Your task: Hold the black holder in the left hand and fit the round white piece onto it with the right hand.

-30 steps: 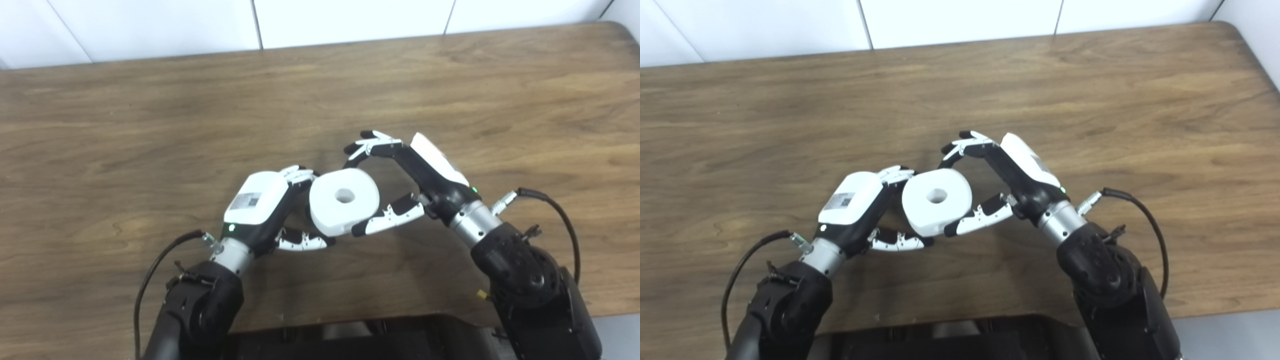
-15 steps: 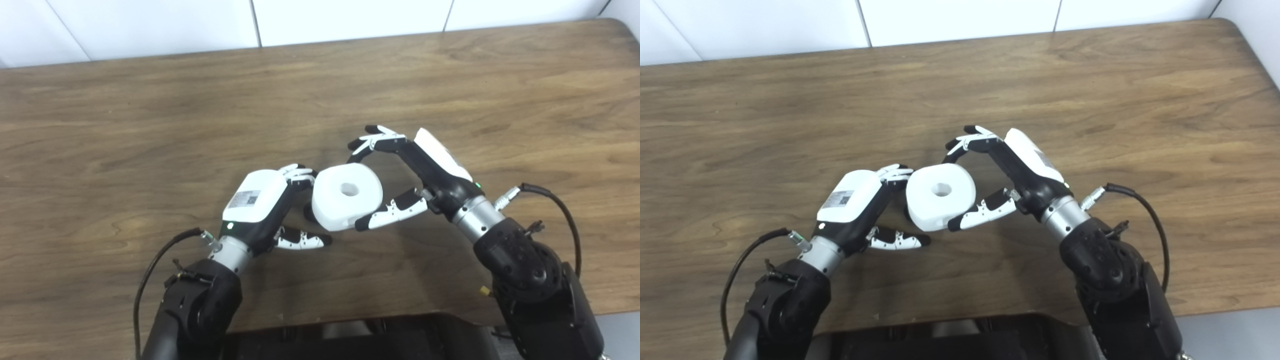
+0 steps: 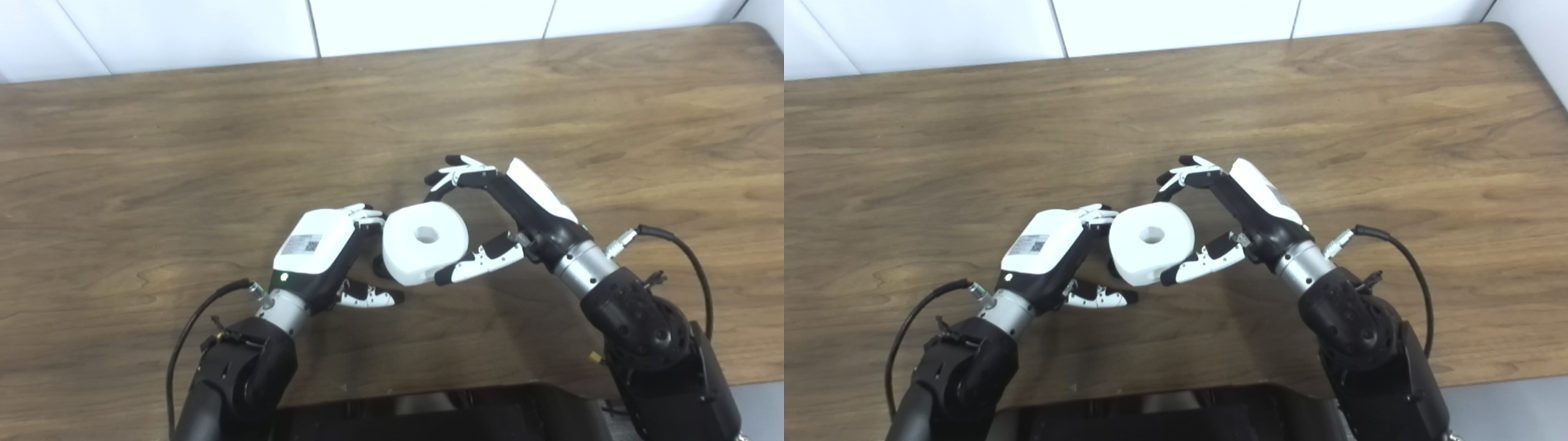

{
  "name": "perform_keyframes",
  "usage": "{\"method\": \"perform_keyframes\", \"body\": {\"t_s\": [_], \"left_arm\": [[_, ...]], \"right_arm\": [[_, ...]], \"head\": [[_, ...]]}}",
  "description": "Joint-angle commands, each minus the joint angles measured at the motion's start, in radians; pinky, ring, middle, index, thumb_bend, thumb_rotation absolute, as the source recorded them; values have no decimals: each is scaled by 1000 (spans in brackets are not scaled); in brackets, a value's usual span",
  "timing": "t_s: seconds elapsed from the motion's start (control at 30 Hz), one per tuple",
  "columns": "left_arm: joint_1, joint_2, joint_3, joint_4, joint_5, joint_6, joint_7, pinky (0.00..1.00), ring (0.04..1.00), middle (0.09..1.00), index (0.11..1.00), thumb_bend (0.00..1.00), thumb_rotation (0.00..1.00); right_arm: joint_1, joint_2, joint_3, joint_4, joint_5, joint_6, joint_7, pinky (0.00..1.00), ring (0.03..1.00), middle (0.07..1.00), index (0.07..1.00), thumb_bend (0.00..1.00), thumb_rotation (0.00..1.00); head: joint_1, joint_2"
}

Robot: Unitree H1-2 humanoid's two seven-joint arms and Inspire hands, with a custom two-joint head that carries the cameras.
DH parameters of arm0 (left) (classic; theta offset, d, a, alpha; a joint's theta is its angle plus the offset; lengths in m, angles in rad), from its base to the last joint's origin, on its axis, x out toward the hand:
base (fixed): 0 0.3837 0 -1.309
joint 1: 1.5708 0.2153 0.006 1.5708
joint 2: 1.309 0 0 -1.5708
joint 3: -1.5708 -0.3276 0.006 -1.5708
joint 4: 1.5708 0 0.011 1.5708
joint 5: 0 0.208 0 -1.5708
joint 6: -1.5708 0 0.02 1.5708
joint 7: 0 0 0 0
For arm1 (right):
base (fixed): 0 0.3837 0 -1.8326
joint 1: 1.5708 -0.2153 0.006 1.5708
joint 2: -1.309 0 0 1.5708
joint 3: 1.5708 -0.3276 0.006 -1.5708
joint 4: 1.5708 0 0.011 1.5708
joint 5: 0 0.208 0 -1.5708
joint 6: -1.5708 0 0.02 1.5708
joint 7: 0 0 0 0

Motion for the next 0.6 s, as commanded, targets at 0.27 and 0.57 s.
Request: {"method": "perform_keyframes", "body": {"t_s": [0.27, 0.57], "left_arm": [[4, 19, 15, 8, 11, 15, -15, 848, 878, 795, 488, 517, 55], [2, 16, 17, 5, 11, 23, -26, 846, 878, 792, 488, 516, 54]], "right_arm": [[-17, -6, -11, -35, 21, -30, -8, 835, 936, 785, 483, 524, 138], [-21, -13, -13, -42, 26, -27, -5, 846, 938, 784, 483, 523, 139]], "head": [[-2, 3], [-2, 4]]}}
